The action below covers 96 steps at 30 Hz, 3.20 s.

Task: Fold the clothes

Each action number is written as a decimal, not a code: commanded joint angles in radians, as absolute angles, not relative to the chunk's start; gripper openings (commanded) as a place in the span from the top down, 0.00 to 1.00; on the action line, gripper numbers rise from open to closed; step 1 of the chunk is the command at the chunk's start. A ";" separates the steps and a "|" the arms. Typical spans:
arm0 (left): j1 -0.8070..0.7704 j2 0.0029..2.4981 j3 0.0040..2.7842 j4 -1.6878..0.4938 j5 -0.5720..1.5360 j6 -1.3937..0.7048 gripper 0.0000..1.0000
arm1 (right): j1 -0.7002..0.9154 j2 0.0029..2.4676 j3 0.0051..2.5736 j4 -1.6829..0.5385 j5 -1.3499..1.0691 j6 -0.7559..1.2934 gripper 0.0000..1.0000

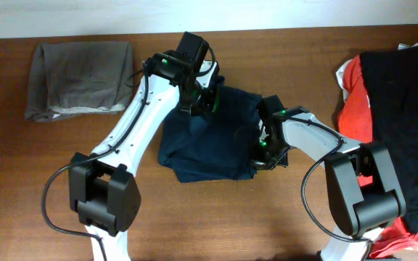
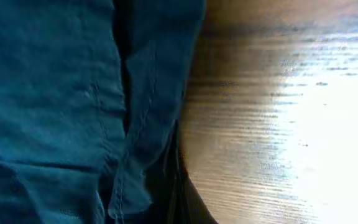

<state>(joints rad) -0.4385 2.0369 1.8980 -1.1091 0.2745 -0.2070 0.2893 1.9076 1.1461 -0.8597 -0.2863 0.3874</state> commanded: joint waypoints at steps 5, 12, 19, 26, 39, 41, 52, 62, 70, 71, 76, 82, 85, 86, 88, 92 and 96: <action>-0.473 2.049 1.916 -1.084 0.298 -0.276 0.99 | 0.064 1.690 1.302 -1.041 -0.254 0.265 0.96; -0.560 2.102 1.882 -1.066 0.210 -0.277 0.99 | 0.025 1.690 1.301 -1.066 -0.250 0.231 0.96; -0.547 2.160 2.027 -1.105 0.224 -0.276 0.02 | 0.025 1.690 1.397 -1.093 -0.282 0.159 0.92; -0.344 2.130 2.183 -1.173 0.212 -0.165 0.87 | 0.044 1.691 1.472 -1.152 -0.712 -0.001 0.92; -0.319 2.213 1.618 -0.476 0.167 -0.103 0.99 | 0.321 2.032 1.092 -0.610 -0.648 0.200 0.96; -0.319 2.331 1.613 -0.425 0.125 -0.103 0.99 | 0.321 2.032 1.091 -0.693 -0.587 0.200 0.96; -0.284 2.107 1.873 -0.678 0.406 -0.085 0.99 | 0.320 2.026 1.114 -0.701 -0.669 0.152 0.96; -0.287 2.526 1.875 -0.605 0.446 -0.043 1.00 | 0.321 2.026 1.113 -0.723 -0.658 0.131 0.96; -0.233 2.072 2.004 -0.751 0.382 -0.067 0.99 | 0.106 1.836 1.529 -1.104 -0.783 -0.130 0.96; -0.236 2.082 1.994 -0.817 0.430 -0.066 0.99 | 0.086 1.847 1.515 -1.083 -0.774 -0.131 0.96; -0.296 2.286 1.915 -0.877 0.558 -0.051 1.00 | 0.085 1.972 1.318 -0.741 -0.771 0.000 0.96; -0.348 2.481 1.916 -0.842 0.444 -0.002 0.99 | 0.083 2.104 1.306 -0.642 -0.677 0.008 0.96; -0.285 2.374 2.015 -0.871 0.474 0.004 0.99 | 0.062 2.007 1.444 -0.833 -0.684 -0.003 0.96; -0.267 2.273 2.040 -0.895 0.488 0.005 1.00 | 0.071 1.938 1.502 -0.971 -0.690 -0.026 0.96; -0.259 2.153 2.040 -0.993 0.485 0.020 0.99 | 0.097 1.870 1.505 -1.118 -0.707 -0.028 0.96; -0.259 2.154 1.946 -1.196 0.558 0.103 1.00 | 0.217 1.871 1.405 -1.155 -0.703 -0.044 0.96; -0.259 2.154 1.697 -1.164 0.558 0.103 0.99 | 0.261 1.871 1.129 -0.891 -0.702 0.040 0.96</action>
